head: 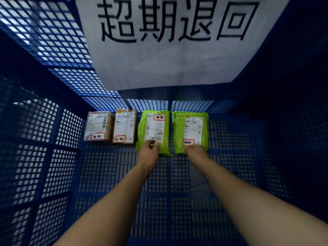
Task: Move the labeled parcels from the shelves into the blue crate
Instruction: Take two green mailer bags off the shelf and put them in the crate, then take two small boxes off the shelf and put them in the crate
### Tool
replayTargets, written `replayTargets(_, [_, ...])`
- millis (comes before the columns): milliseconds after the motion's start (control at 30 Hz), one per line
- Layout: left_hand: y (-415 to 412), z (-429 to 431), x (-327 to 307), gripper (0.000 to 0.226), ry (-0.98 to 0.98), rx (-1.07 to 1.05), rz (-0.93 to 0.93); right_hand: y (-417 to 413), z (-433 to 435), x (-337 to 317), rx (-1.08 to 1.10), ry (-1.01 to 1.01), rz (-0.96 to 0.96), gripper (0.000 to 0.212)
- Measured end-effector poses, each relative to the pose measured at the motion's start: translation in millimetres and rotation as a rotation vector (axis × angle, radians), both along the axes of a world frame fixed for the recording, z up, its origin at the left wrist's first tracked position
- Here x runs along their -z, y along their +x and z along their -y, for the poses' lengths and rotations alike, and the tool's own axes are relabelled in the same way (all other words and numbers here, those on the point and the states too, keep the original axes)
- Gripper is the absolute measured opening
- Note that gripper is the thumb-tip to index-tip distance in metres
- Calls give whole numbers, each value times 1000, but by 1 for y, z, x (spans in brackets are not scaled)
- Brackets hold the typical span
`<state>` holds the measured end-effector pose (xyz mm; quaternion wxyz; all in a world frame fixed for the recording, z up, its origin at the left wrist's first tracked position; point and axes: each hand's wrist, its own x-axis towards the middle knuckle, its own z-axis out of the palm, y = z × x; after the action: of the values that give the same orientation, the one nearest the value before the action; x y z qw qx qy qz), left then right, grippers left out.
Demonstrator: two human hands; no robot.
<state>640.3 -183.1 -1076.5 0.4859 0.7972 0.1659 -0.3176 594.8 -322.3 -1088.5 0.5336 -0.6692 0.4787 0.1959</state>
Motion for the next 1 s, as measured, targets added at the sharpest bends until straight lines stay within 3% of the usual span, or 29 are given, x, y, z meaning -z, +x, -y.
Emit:
replayTargets(100, [2,4,-52,25,-34,0,120,13,-11,-60,-49,-1,173,12])
replayTargets(300, [18,6,-198,9,-56,67,374,32,-31,-217,-160,-12,446,27])
replayTargets(567, [60,-21,-459,12,-121,-50,674,70,-46,-480,-225,-90,785,9])
replayTargets(767, [76,-60,-670,10,-204,-106,923,92,-73,-693,-258,-134,1100,15])
replayTargets(1000, [51,-108,-881,16,-312,-164,1233,75,-121,-887,-249,-107,1389,10])
